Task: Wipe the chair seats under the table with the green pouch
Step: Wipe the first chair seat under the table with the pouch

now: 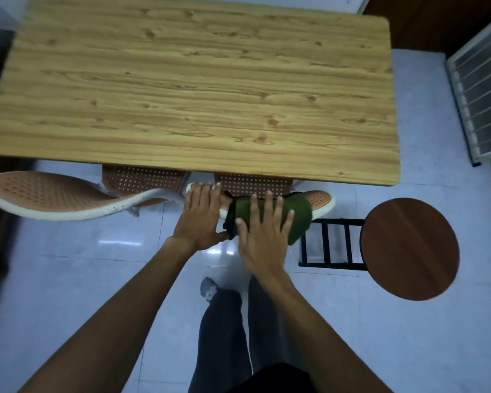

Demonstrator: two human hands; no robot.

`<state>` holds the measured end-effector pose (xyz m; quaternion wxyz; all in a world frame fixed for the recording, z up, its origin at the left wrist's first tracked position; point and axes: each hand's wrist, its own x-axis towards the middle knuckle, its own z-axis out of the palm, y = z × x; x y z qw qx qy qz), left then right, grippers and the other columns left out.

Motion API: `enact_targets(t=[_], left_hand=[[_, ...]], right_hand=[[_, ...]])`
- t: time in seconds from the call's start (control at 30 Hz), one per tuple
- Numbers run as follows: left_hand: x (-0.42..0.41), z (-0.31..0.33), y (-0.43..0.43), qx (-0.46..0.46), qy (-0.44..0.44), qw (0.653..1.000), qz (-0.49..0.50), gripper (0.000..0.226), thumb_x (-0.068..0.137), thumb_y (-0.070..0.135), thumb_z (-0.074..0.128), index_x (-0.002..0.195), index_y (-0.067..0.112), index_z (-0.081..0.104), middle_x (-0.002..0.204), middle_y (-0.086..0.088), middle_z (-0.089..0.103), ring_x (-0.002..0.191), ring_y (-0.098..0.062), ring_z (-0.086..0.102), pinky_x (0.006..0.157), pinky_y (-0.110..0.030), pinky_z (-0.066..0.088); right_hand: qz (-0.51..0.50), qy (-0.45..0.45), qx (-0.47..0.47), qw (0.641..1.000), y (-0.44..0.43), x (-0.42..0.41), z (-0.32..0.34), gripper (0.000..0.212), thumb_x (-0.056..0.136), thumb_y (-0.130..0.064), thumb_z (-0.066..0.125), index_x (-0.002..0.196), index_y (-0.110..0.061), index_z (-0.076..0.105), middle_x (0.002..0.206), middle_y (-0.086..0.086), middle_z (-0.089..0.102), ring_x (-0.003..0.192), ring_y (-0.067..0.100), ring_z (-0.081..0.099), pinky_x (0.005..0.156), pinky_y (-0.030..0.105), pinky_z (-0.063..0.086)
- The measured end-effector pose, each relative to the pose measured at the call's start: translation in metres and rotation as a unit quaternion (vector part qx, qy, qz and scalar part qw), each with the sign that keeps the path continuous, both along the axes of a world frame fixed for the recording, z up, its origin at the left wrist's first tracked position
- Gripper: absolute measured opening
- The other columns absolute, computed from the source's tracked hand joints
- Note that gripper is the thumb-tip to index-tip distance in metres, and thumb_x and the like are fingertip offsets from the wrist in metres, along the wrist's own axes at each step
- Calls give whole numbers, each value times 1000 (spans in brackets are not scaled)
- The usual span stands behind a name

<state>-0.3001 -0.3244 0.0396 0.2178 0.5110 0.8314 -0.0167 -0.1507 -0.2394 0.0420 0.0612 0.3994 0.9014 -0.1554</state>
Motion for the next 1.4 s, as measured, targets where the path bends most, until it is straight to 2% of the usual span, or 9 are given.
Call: enact_targets(t=[0.23, 0.33, 0.57, 0.7, 0.8, 0.87, 0.97, 1.27, 1.4], left_hand=[[-1, -1, 0, 1, 4, 1000, 14, 118, 76, 88, 26, 155, 2, 19, 157, -21, 29, 150, -41, 20, 124, -55, 9], [2, -2, 1, 31, 10, 999, 23, 112, 80, 85, 27, 153, 1, 27, 152, -22, 37, 147, -41, 26, 123, -55, 13], [2, -12, -1, 54, 5, 998, 37, 105, 84, 82, 31, 154, 3, 25, 155, -22, 33, 149, -40, 23, 122, -56, 16], [3, -12, -2, 50, 12, 998, 38, 106, 84, 83, 28, 154, 3, 26, 156, -22, 33, 149, -40, 23, 122, -55, 17], [5, -11, -1, 54, 3, 997, 50, 107, 83, 83, 28, 153, 1, 27, 155, -24, 34, 149, -42, 23, 123, -57, 17], [6, -10, -1, 50, -2, 997, 56, 110, 83, 84, 25, 154, 0, 25, 157, -25, 32, 150, -42, 20, 124, -57, 15], [6, -11, -1, 36, 0, 998, 55, 115, 81, 87, 18, 156, 0, 16, 161, -25, 23, 153, -41, 13, 125, -56, 9], [7, -19, -4, 57, -9, 996, 69, 110, 84, 85, 29, 159, 8, 4, 165, -21, 11, 155, -37, 2, 125, -55, 5], [7, -21, -4, 47, -3, 997, 68, 112, 82, 88, 20, 159, 10, -4, 167, -20, 3, 156, -36, -4, 125, -55, 6]], right_hand=[[-238, 75, -98, 963, 109, 34, -6, 63, 97, -33, 50, 149, -3, 31, 160, 19, 23, 149, 37, 17, 119, 52, 16], [-366, 197, -311, 855, 162, 44, -4, 24, 92, -14, 54, 116, -13, 59, 127, 21, 59, 107, 30, 60, 90, 37, 50], [-466, 209, -546, 664, 218, 41, -31, 29, 95, -17, 54, 111, 5, 64, 104, 21, 64, 89, 35, 61, 83, 46, 49], [-395, 170, -549, 717, 222, 41, -30, 24, 95, -16, 56, 92, -2, 75, 106, 18, 69, 83, 32, 69, 74, 38, 54], [-156, 48, -392, 906, 212, 45, -19, 26, 97, -20, 52, 116, -10, 68, 129, 15, 64, 110, 29, 61, 94, 39, 48], [25, -47, -244, 968, 192, 48, -10, 37, 99, -34, 39, 126, -21, 62, 138, 7, 59, 125, 26, 51, 109, 48, 34], [179, -103, -182, 961, 147, 39, 8, 63, 94, -51, 14, 140, -22, 46, 150, 1, 48, 139, 20, 41, 118, 54, 13], [156, -78, -531, 829, 105, -74, -2, 42, 101, -48, 36, 140, -36, 45, 122, -6, 63, 99, 5, 64, 82, 22, 50], [102, -110, -491, 858, 105, -105, -35, 54, 103, -46, 35, 146, -16, 43, 156, 8, 37, 137, 25, 42, 112, 29, 28]])
